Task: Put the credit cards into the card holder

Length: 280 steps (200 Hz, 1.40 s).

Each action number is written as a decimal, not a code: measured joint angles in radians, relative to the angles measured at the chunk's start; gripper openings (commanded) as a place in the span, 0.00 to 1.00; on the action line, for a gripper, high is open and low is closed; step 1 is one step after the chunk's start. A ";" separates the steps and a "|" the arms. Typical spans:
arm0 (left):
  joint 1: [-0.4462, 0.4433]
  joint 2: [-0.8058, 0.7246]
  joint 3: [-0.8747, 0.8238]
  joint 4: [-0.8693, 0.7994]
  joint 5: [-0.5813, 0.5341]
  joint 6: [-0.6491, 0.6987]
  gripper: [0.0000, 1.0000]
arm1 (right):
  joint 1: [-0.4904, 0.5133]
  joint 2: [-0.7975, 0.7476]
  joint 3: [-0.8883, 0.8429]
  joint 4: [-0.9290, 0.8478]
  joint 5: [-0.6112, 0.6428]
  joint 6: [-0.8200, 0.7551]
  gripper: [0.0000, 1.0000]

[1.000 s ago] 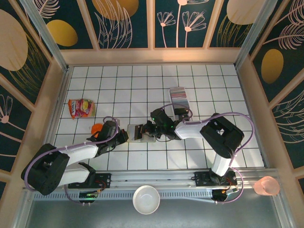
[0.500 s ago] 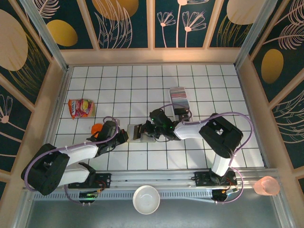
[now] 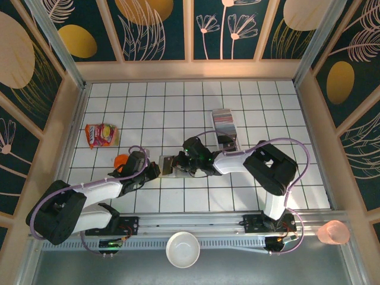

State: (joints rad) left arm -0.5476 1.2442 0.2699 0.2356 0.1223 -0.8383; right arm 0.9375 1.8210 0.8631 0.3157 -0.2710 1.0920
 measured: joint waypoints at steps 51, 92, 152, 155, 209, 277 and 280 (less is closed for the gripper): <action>0.003 -0.004 -0.003 0.000 0.000 0.000 0.00 | 0.019 0.031 0.049 -0.032 0.020 -0.001 0.05; 0.006 -0.021 -0.012 -0.005 0.000 0.000 0.00 | 0.029 0.049 0.111 -0.139 0.051 -0.025 0.32; 0.006 -0.042 -0.016 -0.024 0.003 0.000 0.00 | 0.051 0.012 0.182 -0.342 0.161 -0.124 0.54; 0.006 -0.043 -0.016 -0.024 0.004 0.000 0.00 | 0.051 0.006 0.182 -0.356 0.170 -0.127 0.54; 0.006 -0.051 -0.016 -0.028 0.014 0.000 0.00 | 0.051 -0.049 0.181 -0.502 0.273 -0.151 0.55; 0.006 -0.051 -0.016 -0.030 0.027 0.000 0.00 | 0.064 -0.048 0.180 -0.532 0.298 -0.151 0.55; 0.006 -0.051 -0.016 -0.030 0.027 0.000 0.00 | 0.064 -0.047 0.180 -0.532 0.298 -0.151 0.55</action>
State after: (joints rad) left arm -0.5419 1.1927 0.2543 0.2058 0.1493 -0.8387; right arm 1.0019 1.7741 1.0435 -0.2161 0.0265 0.9409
